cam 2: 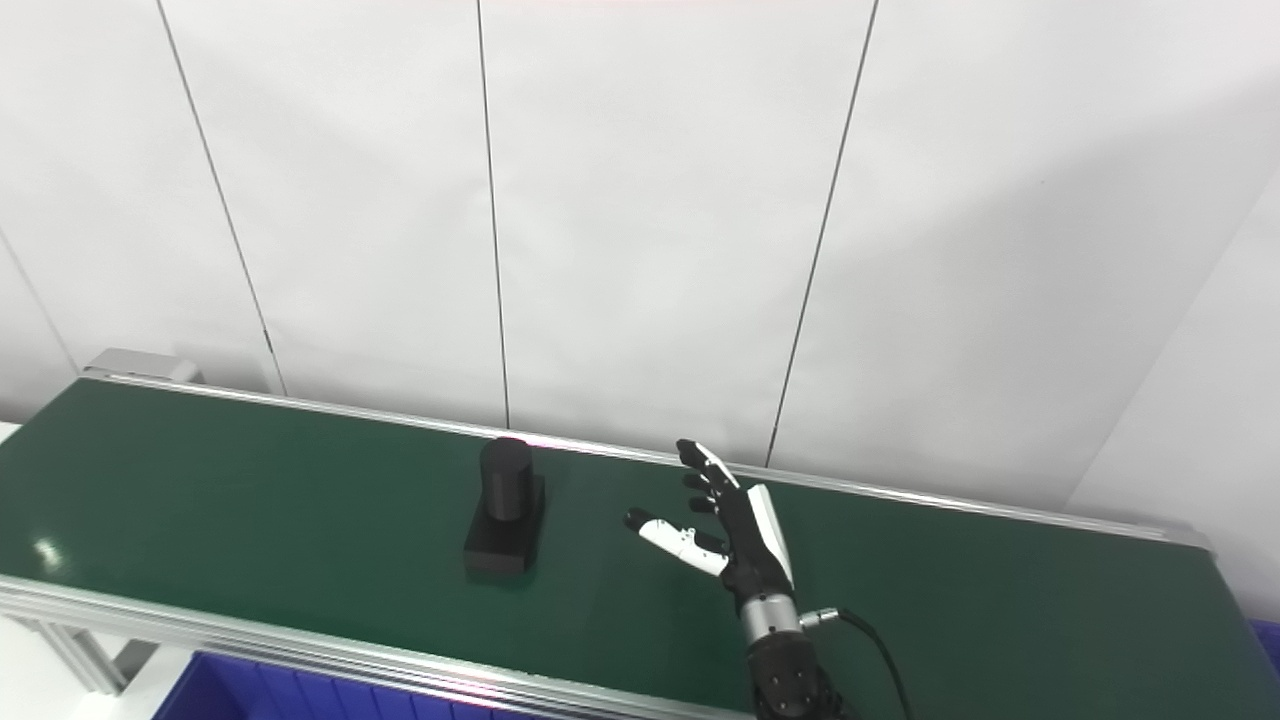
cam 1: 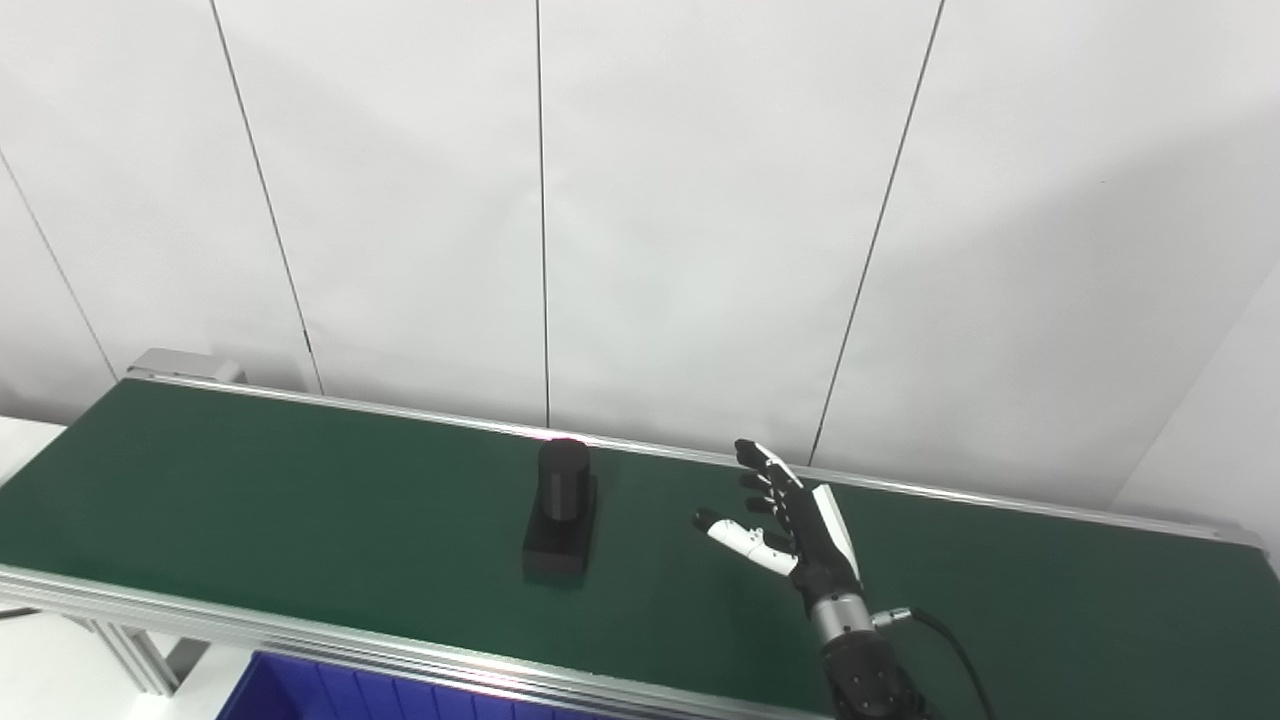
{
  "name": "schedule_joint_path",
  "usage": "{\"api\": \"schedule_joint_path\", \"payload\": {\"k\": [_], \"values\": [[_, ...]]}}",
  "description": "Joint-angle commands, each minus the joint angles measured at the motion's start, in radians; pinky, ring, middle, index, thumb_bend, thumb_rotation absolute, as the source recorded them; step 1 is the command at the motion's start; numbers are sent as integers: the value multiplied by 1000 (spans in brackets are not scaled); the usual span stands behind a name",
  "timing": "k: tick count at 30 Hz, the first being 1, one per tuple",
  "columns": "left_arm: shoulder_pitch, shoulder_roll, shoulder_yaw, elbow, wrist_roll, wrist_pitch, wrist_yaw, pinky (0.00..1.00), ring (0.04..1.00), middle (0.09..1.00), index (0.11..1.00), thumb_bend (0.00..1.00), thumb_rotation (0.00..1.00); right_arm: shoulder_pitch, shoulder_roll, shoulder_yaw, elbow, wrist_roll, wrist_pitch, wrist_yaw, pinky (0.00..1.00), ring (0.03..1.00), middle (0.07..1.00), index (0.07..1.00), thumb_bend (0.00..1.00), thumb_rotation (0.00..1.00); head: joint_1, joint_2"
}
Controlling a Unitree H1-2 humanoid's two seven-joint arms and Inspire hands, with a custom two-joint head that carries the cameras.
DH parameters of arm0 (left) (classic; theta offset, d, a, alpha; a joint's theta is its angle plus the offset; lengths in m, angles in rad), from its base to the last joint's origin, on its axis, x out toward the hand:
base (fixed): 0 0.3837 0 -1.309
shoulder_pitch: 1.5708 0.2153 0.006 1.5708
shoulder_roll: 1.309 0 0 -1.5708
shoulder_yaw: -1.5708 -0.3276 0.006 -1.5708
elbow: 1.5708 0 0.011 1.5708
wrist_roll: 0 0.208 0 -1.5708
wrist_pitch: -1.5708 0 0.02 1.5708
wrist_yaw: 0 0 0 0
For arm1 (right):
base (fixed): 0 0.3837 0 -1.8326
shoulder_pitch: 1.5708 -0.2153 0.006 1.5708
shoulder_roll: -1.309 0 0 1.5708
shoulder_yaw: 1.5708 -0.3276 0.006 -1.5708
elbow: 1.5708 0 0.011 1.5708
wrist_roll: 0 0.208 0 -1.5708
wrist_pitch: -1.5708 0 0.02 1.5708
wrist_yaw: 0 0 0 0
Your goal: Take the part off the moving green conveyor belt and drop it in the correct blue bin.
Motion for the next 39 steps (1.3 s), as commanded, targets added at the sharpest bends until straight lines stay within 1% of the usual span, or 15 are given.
{"api": "schedule_joint_path", "payload": {"k": [1,7,11,12,13,16,19,21,22,23,24,25,27,33,39], "values": [[-5,4,-4,-32,22,-36,14,739,870,889,815,928,830,-59,4,0,-4,-9,-33,-14,763,851,903,879,788,473,0,2],[-2,5,-6,-37,21,-36,16,758,876,894,817,915,819,-92,6,12,51,-51,-33,-52,734,830,890,867,798,430,-2,2],[-2,2,-5,-34,20,-36,15,757,878,898,815,923,819,-115,5,24,85,-77,-33,-71,740,834,887,863,800,391,1,2],[-3,1,-4,-33,21,-36,16,754,877,896,815,927,821,-123,5,31,98,-94,-33,-87,750,839,887,862,803,398,2,1],[-3,1,-5,-34,22,-36,17,751,875,895,816,928,826,-133,5,40,116,-114,-33,-107,781,849,882,857,810,423,2,1],[-5,1,-8,-34,28,-36,24,739,872,893,816,926,833,-163,9,49,168,-152,-31,-147,817,866,878,851,812,437,4,1],[-7,1,-12,-31,29,-36,28,749,870,890,815,916,828,-185,12,49,203,-175,-23,-158,878,933,891,854,818,457,6,-1],[-7,-1,-9,-30,20,-36,23,754,871,888,811,913,811,-198,11,49,217,-188,-15,-162,886,947,894,857,820,450,7,-1],[-9,-1,-11,-29,23,-36,27,749,869,887,812,914,814,-204,9,50,223,-195,-14,-163,872,935,892,857,818,446,9,-2],[-10,0,-13,-28,26,-36,30,735,864,887,813,915,823,-208,8,50,228,-201,-14,-163,805,883,886,853,820,431,9,-2],[-10,-1,-12,-28,28,-36,31,727,861,886,812,924,828,-213,6,49,233,-205,-13,-162,764,852,883,851,820,426,10,-1],[-9,-2,-11,-29,29,-36,30,727,861,886,812,926,829,-220,4,49,238,-210,-8,-160,760,849,883,851,820,426,11,-1],[-9,-4,-11,-30,30,-36,31,720,859,884,808,933,833,-230,1,50,246,-218,2,-159,720,822,880,848,828,427,12,-3],[-14,-1,-24,-28,41,-36,52,714,857,883,817,920,844,-248,-8,51,265,-235,13,-150,682,797,884,850,837,439,16,-4],[-16,0,-32,-27,37,-36,61,725,858,881,814,938,840,-254,-10,50,267,-244,18,-151,700,810,880,848,826,431,18,-3]]}}
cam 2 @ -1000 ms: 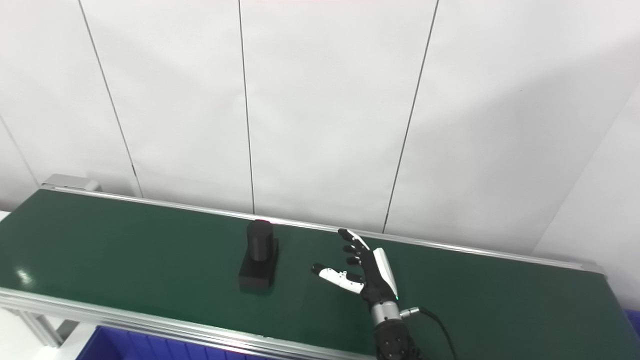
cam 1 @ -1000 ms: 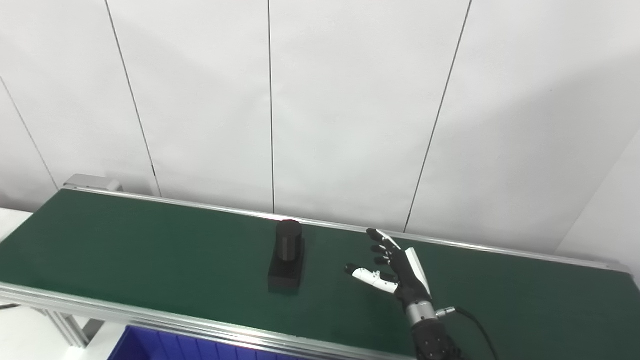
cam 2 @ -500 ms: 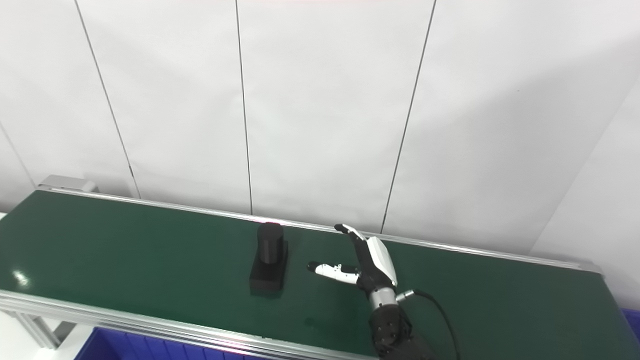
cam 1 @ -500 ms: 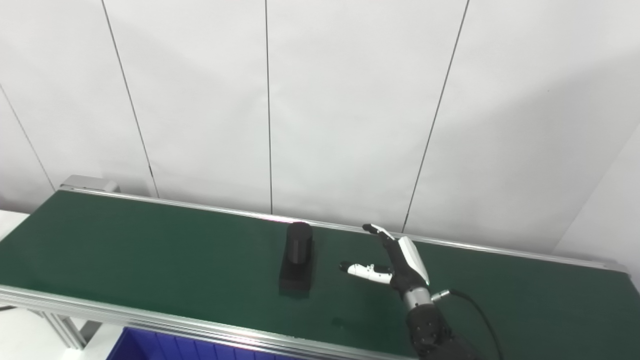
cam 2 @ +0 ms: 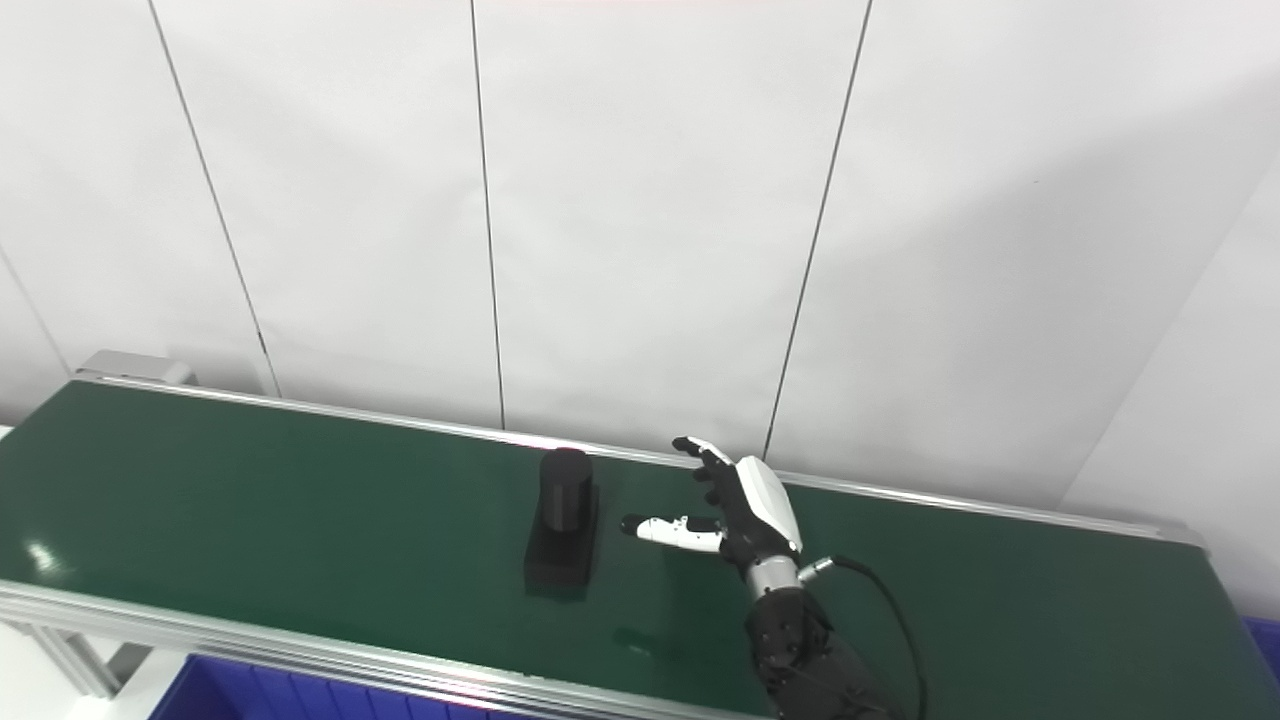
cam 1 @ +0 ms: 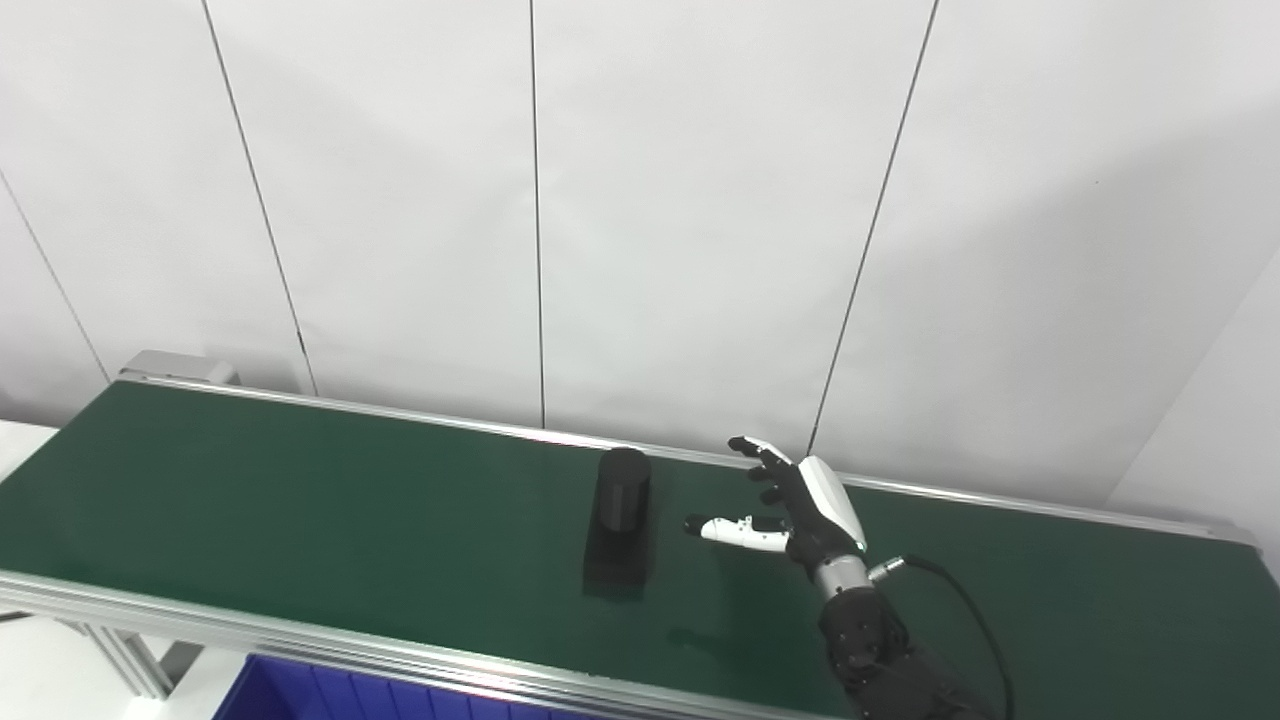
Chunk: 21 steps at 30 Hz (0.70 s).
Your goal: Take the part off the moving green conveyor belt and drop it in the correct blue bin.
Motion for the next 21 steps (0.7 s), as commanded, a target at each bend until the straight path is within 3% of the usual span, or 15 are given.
{"api": "schedule_joint_path", "payload": {"k": [1,13,17,21], "values": [[-19,1,-2,-22,12,-36,19,723,857,881,812,937,838,-68,-2,-2,-14,-3,-3,-8,701,810,879,848,825,428,1,0],[-17,7,-10,-31,12,-36,24,731,857,880,815,920,838,-53,12,4,-10,-8,-7,-6,819,896,871,843,840,449,1,3],[-14,5,-7,-32,5,-36,15,729,858,879,811,921,826,-47,14,8,-10,-12,-10,-15,798,900,867,838,838,443,1,4],[-17,8,-12,-30,11,-36,21,733,856,879,812,913,826,-42,14,10,-8,-17,-21,-19,745,836,853,835,830,438,0,4]]}}
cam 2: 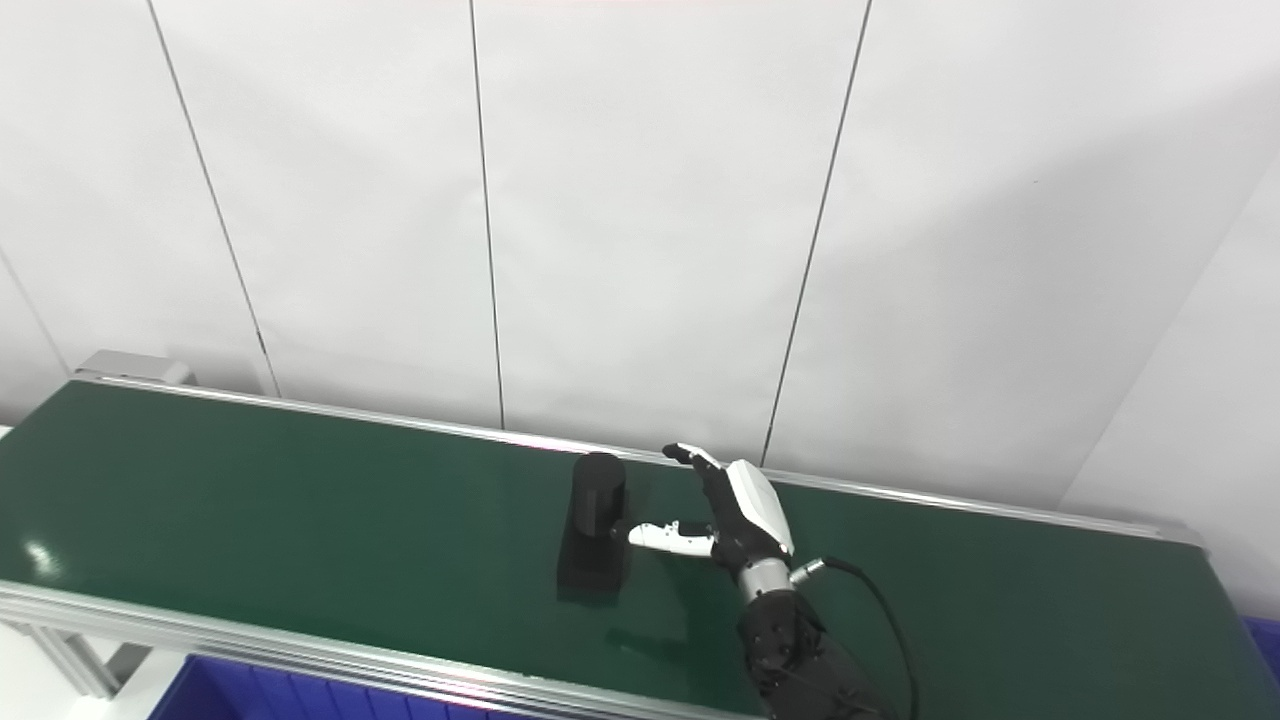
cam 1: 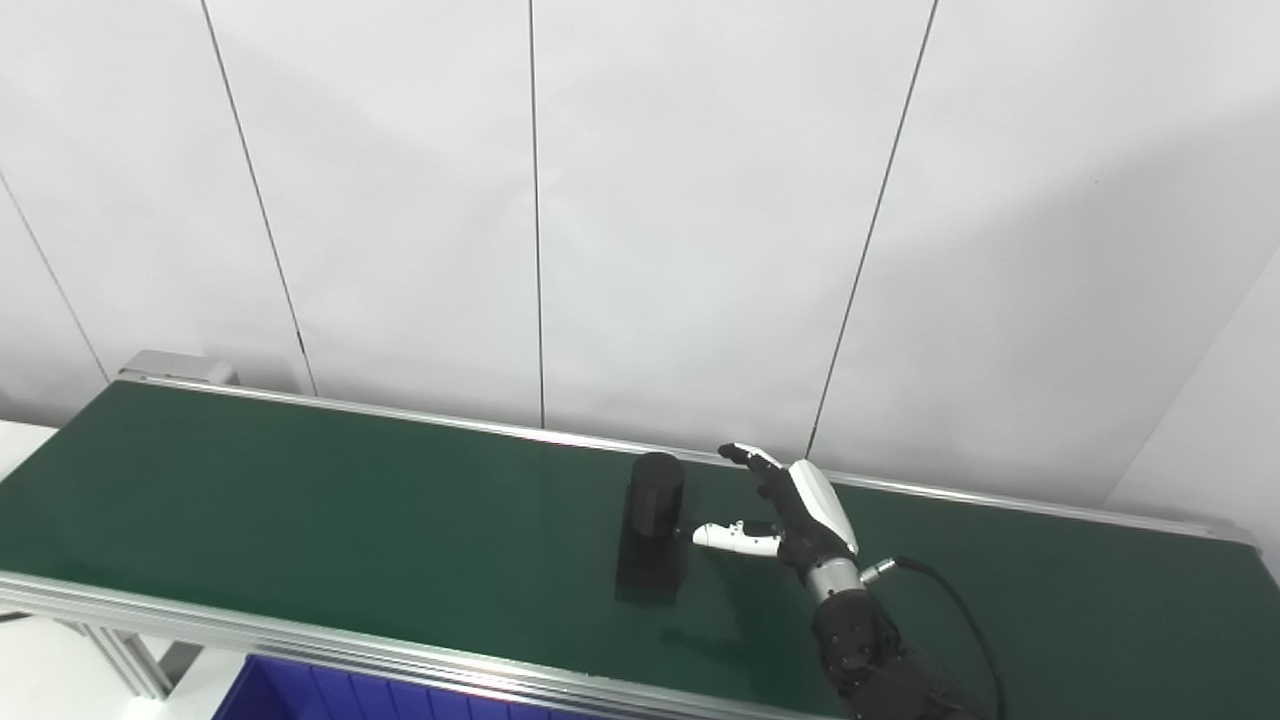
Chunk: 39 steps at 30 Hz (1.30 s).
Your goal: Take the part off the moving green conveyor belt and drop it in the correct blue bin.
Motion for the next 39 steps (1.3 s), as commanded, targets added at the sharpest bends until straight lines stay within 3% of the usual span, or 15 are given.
{"api": "schedule_joint_path", "payload": {"k": [1,23,26,30,32,35,36,37,39], "values": [[-15,6,-6,-27,17,-36,17,733,855,879,813,910,830,-42,2,2,-10,-3,-26,-24,732,825,849,833,827,435,1,0],[-11,11,-6,-32,10,-36,8,719,854,879,810,919,833,-49,-5,-11,0,3,-3,3,792,914,866,825,817,433,4,4],[-9,14,-7,-34,9,-36,9,713,852,878,808,915,829,-49,-9,-27,1,18,-12,18,732,829,861,822,810,422,3,5],[-6,14,-3,-37,1,-36,-2,721,854,878,807,923,826,-48,-13,-37,0,26,-16,27,698,785,850,816,793,388,2,5],[-6,14,-2,-37,-3,-36,-6,724,857,881,809,924,823,-47,-12,-45,0,34,-16,29,656,750,812,800,774,352,2,7],[-4,15,-2,-40,0,-36,-6,734,857,879,811,918,818,-46,-9,-49,3,33,-18,-3,508,602,697,733,707,201,2,8],[-3,16,-1,-42,2,-36,-4,737,857,879,812,916,818,-46,-7,-46,4,28,-13,-22,479,567,654,695,689,114,2,8],[-2,16,0,-44,4,-36,-5,737,856,878,813,917,819,-46,-6,-44,5,24,-8,-37,456,534,568,608,608,58,1,9],[0,15,2,-46,2,-36,-7,732,855,877,812,921,820,-46,-5,-43,7,21,-3,-52,435,499,499,527,542,12,0,9]]}}
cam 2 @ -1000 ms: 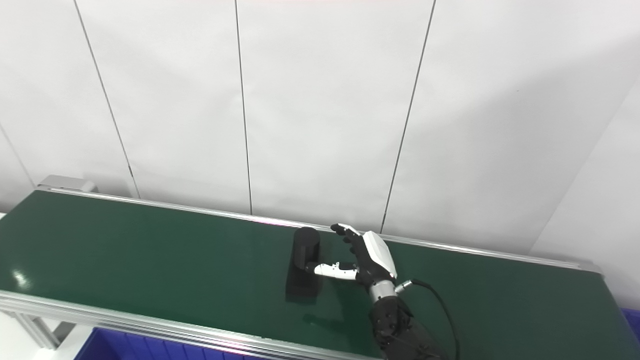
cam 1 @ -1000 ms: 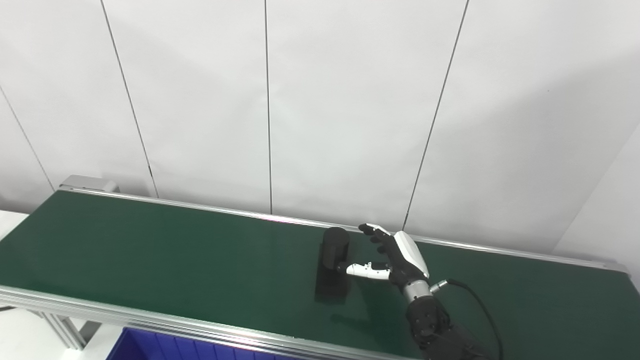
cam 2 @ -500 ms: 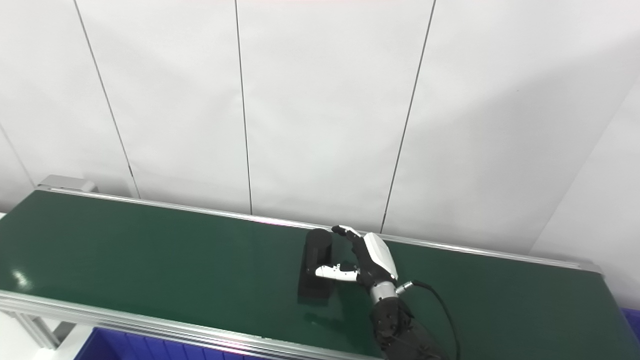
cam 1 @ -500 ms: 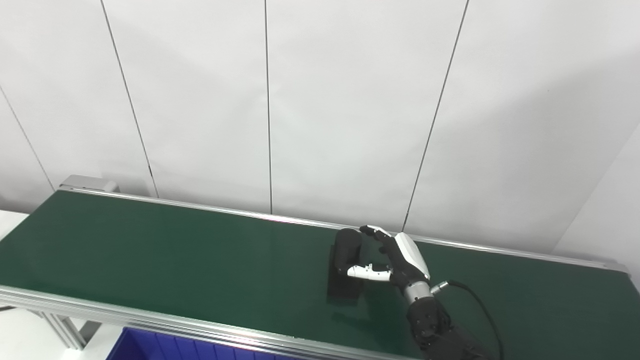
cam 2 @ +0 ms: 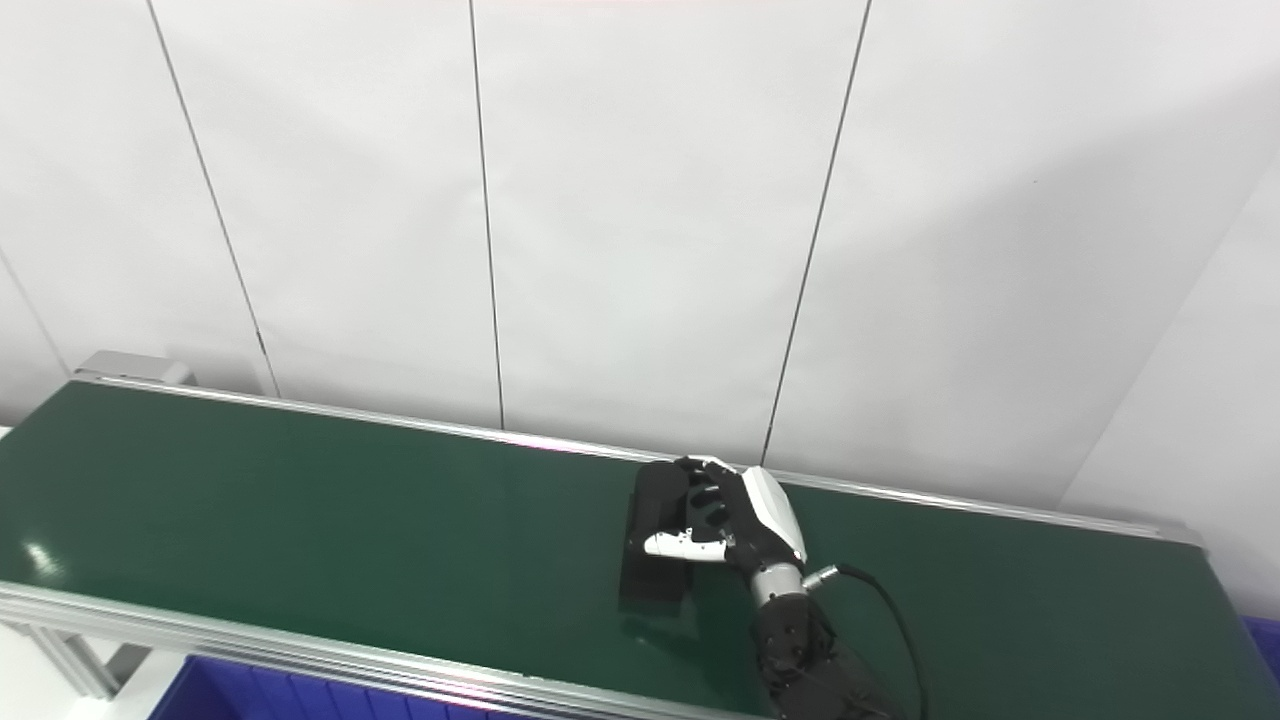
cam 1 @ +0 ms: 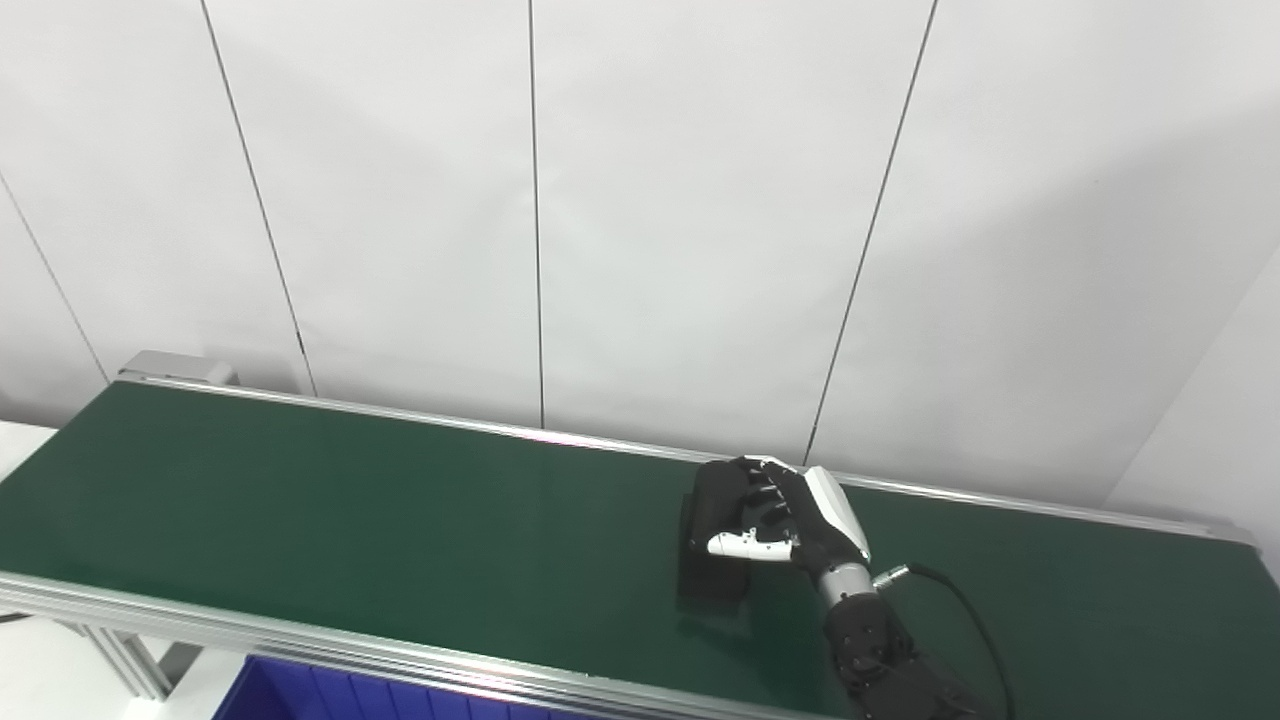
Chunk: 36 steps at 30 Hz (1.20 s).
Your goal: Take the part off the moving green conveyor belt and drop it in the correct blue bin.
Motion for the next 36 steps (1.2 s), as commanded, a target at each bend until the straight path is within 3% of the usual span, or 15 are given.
{"api": "schedule_joint_path", "payload": {"k": [1,12,18,22,24,27,30,36], "values": [[-3,-2,3,-23,5,-36,4,728,854,877,811,925,822,-46,0,0,-13,-2,-4,-36,406,464,478,521,530,4,-1,2],[-3,-4,3,-22,5,-36,1,744,863,882,821,921,826,-33,-16,4,-12,-2,-18,-22,327,389,447,528,520,0,-2,4],[-2,-10,3,-20,8,-36,7,742,862,879,818,916,821,-15,-36,12,-19,-7,-38,-23,331,395,453,523,521,0,-10,6],[0,-11,6,-28,1,-36,3,763,866,880,818,921,809,14,-51,-1,-56,14,-52,-9,358,426,463,517,522,0,-87,23],[2,-7,10,-33,-4,-36,-3,774,870,882,819,940,809,36,-60,-3,-100,24,-53,-4,357,420,458,521,521,0,-153,47],[7,2,16,-48,-5,-36,-8,867,916,909,846,950,828,78,-82,9,-193,14,-53,2,337,399,451,526,520,0,-194,70],[20,10,31,-87,-10,-36,-25,937,949,933,870,936,856,153,-115,-8,-354,28,-53,30,330,394,453,524,520,0,-268,141],[51,10,70,-159,-29,-36,-79,1000,995,969,930,893,989,308,-168,-71,-675,48,-23,94,315,377,446,524,520,0,-340,212]]}}
